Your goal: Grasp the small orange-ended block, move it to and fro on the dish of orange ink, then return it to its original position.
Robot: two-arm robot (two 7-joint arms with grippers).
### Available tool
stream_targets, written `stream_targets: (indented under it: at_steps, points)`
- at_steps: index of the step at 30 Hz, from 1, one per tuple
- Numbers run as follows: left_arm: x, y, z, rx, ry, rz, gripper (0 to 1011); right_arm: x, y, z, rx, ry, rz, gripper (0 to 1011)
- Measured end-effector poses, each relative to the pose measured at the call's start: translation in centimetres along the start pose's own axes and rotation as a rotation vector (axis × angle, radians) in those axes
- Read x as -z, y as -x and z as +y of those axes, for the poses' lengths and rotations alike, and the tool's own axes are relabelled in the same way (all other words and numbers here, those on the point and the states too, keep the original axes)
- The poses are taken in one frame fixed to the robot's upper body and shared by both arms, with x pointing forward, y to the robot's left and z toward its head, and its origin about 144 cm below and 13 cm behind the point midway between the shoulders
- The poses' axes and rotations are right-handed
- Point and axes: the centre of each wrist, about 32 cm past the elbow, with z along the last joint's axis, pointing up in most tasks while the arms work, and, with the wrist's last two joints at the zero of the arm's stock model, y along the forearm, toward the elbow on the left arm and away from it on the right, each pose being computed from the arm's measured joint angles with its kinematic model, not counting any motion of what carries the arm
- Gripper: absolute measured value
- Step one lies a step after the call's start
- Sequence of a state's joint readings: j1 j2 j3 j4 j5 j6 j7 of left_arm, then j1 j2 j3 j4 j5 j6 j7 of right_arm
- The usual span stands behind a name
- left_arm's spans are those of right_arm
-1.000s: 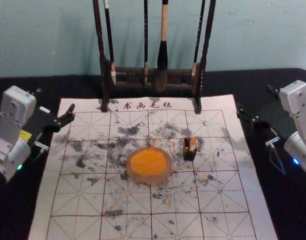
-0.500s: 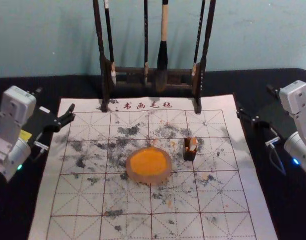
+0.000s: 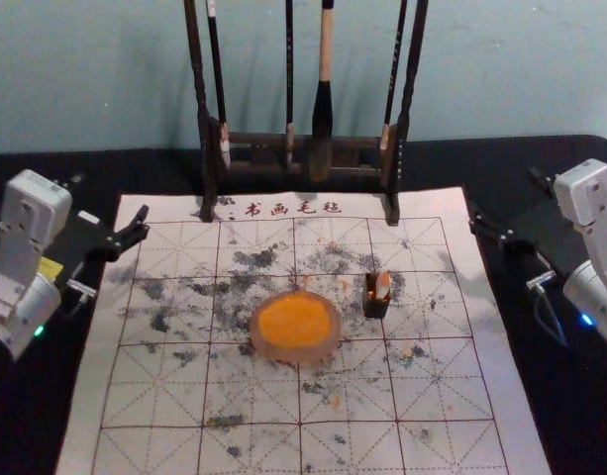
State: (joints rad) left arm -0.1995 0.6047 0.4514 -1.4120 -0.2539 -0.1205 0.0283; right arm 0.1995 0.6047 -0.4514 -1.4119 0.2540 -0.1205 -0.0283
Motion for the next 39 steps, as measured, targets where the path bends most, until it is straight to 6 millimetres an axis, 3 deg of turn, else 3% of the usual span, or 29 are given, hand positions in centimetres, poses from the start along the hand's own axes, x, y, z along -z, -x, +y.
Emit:
stream_targets:
  at_steps: [25, 35, 39]
  points:
    - [0.0, 0.0, 0.0, 0.0, 0.0, 0.0, 1001, 0.0, 0.0, -0.1, -0.003, 0.0, 0.003, 1000]
    - [0.0, 0.0, 0.0, 0.0, 0.0, 0.0, 1001, -0.1, 1.1, -1.7, -0.093, 0.028, 0.052, 1000]
    - [0.0, 0.0, 0.0, 0.0, 0.0, 0.0, 1001, -0.1, 2.3, -3.2, -0.147, 0.054, 0.083, 1000]
